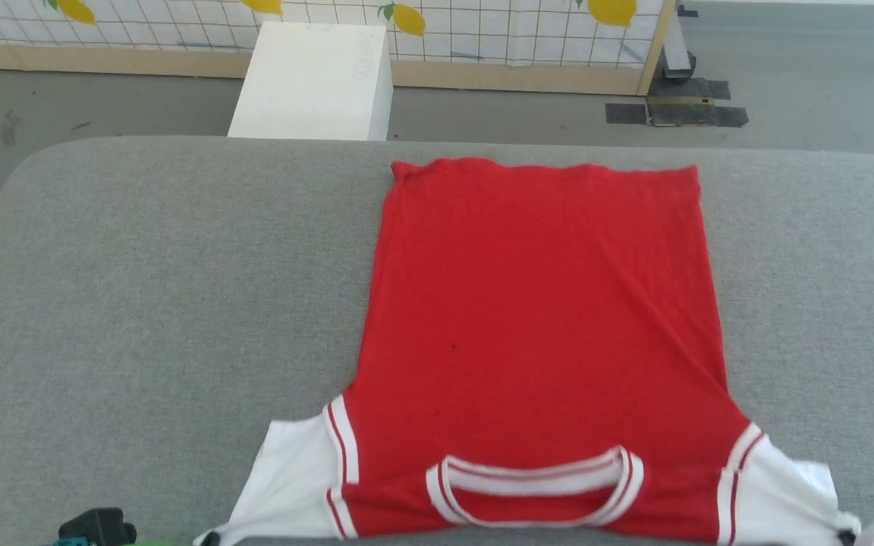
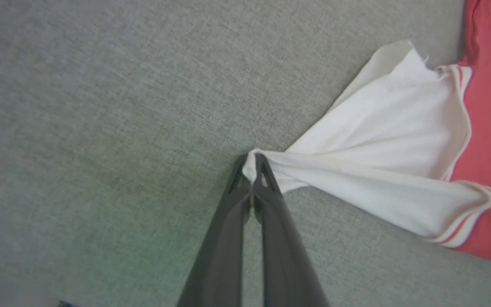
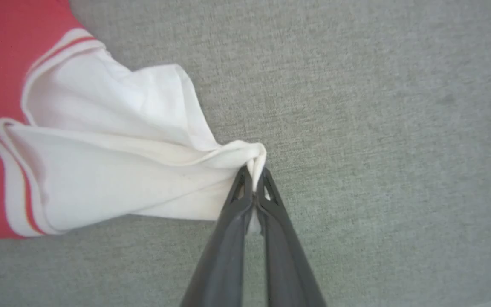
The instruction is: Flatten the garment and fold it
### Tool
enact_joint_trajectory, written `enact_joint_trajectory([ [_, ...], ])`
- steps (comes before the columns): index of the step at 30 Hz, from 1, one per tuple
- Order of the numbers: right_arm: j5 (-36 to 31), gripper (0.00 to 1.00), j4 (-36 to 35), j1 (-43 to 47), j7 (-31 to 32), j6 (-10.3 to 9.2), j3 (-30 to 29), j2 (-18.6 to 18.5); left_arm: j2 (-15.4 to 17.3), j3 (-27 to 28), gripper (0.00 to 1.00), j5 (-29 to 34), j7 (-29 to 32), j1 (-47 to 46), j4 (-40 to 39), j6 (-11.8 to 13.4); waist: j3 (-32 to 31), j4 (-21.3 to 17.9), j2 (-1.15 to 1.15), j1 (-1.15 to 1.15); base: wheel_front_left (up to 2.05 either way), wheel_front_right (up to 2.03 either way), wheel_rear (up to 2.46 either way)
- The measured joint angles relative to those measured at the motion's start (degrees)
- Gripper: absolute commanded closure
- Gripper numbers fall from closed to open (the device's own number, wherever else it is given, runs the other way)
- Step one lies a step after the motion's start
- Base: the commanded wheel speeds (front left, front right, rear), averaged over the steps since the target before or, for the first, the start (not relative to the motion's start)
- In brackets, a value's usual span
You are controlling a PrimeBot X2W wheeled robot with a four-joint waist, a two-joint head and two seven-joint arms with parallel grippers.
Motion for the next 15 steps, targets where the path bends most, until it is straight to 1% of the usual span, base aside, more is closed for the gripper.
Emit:
enact_joint_trajectory([
  [3,0.4,1.0,0.6,1.0,1.8,0.0,-0.4,0.0,0.4,-0.2,1.0,0.4,0.9,1.2,-0.9,0.8,0.1,0.2,0.0,0.0,0.0,0.0,0.0],
  [7,1.8,1.0,2.4,1.0,0.6,0.0,0.1,-0.4,0.1,-0.7,1.0,0.3,0.7,1.2,-1.5,0.8,0.4,0.6,0.0,0.0,0.0,0.0,0.0],
  [8,2.2,0.76,2.8,1.0,-0.3,0.0,0.3,-0.5,0.0,-0.8,1.0,0.3,0.5,1.2,-1.5,0.7,0.3,0.7,0.0,0.0,0.0,0.0,0.0],
  [9,2.6,0.61,3.0,1.0,-1.1,-0.02,0.7,-0.5,-0.1,-0.9,1.0,0.3,0.3,1.2,-1.6,0.7,0.3,0.8,0.0,0.0,0.0,0.0,0.0],
  [10,2.8,0.0,3.1,1.0,-2.3,-0.04,1.1,-0.6,-0.3,-1.0,1.0,0.2,0.0,1.1,-1.6,0.6,0.3,0.9,0.0,0.0,0.0,0.0,0.0],
  [15,3.7,0.0,1.8,0.7,-9.5,-0.03,2.7,-0.3,-0.7,-1.5,1.0,0.2,-0.7,0.8,-1.6,0.1,0.1,1.1,0.0,0.0,0.0,0.0,0.0],
])
